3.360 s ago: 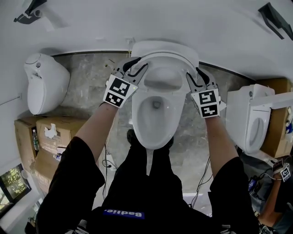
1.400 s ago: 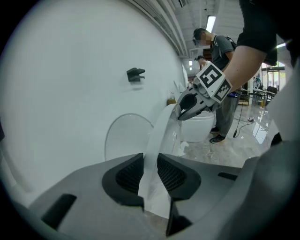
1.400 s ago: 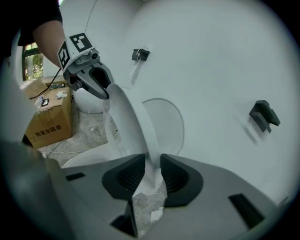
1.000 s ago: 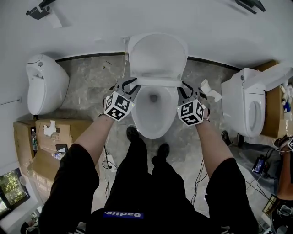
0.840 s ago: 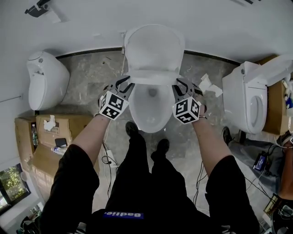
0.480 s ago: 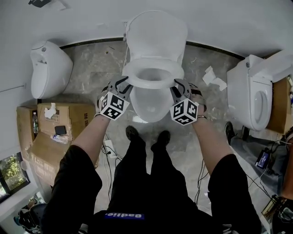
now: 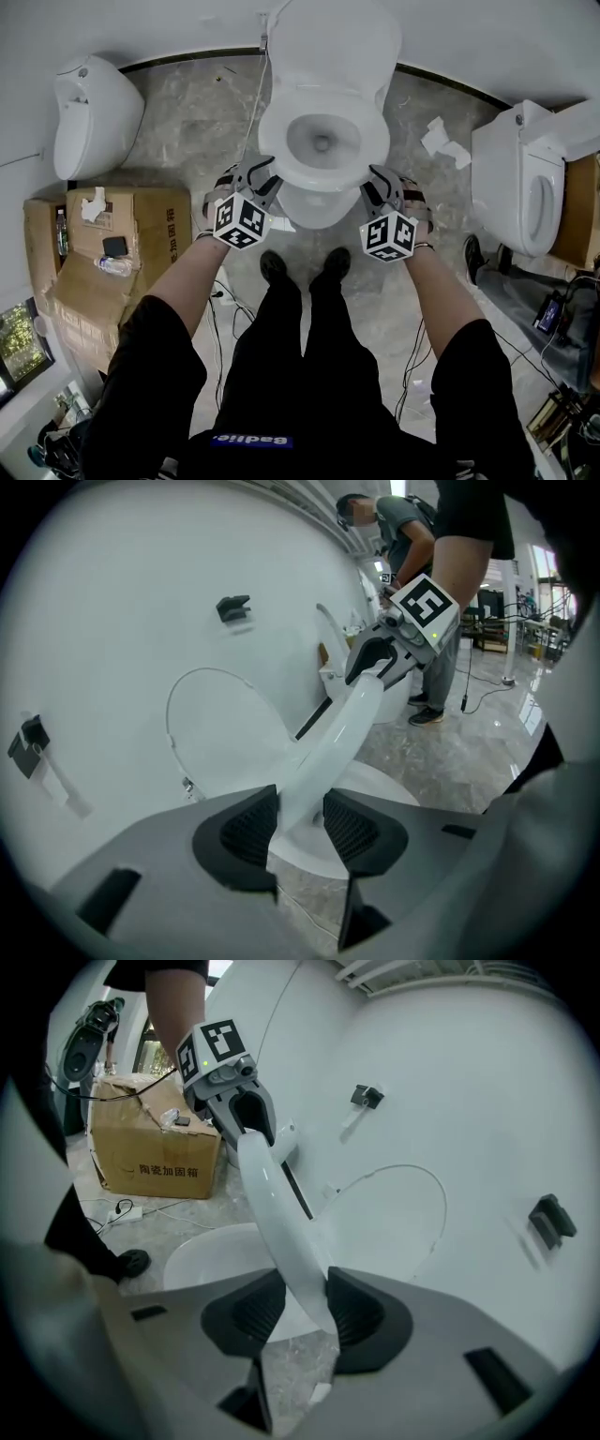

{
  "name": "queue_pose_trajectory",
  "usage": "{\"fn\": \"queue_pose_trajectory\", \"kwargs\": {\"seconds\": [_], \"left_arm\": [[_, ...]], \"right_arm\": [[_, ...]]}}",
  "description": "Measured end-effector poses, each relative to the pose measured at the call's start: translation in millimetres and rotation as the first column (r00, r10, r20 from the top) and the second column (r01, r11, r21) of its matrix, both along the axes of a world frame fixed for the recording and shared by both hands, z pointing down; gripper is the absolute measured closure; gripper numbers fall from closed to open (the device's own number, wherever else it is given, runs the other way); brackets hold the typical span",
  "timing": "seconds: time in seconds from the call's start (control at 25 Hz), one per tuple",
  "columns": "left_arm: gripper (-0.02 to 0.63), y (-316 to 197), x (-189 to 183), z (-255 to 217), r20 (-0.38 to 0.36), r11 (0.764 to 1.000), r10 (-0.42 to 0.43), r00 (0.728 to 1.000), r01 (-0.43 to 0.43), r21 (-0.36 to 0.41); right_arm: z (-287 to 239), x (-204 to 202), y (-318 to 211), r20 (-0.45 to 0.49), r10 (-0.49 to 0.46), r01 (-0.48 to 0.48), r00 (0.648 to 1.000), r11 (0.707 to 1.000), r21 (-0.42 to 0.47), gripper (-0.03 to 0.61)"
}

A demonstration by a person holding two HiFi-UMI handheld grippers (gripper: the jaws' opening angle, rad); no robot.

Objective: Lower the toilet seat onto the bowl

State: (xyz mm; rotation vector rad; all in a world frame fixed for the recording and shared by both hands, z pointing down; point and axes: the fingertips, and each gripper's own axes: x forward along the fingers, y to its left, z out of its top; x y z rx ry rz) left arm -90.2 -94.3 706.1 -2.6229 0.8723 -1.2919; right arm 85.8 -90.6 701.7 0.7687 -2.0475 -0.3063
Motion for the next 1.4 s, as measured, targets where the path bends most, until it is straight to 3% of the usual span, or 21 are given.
{"fn": "queue_pose_trajectory", "kwargs": {"seconds": [0.24, 0.48, 0.84, 1.12, 1.4], "left_arm": [[0.449, 32, -4, 31, 0.08, 0.996, 0.087, 0.993, -0.085, -0.032], [0.437, 62, -5, 63, 0.082, 0.988, 0.125, 0.989, -0.117, -0.096], [0.431, 103, -7, 126, 0.171, 0.955, 0.239, 0.956, -0.199, -0.222], [0.444, 123, -9, 183, 0.178, 0.93, 0.242, 0.954, -0.176, -0.322], [0.451, 134, -13, 233, 0.163, 0.918, 0.203, 0.965, -0.13, -0.374]], "right_arm": [[33, -4, 29, -0.095, -0.006, 0.004, 0.995, 1.0, -0.022, 0.428], [70, -4, 54, -0.18, -0.039, 0.024, 0.983, 0.996, -0.085, 0.411], [138, -5, 92, -0.323, -0.11, 0.057, 0.94, 0.984, -0.167, 0.383], [193, -7, 117, -0.342, -0.166, 0.079, 0.925, 0.964, -0.256, 0.379], [239, -12, 127, -0.332, -0.203, 0.094, 0.921, 0.944, -0.317, 0.377]]}}
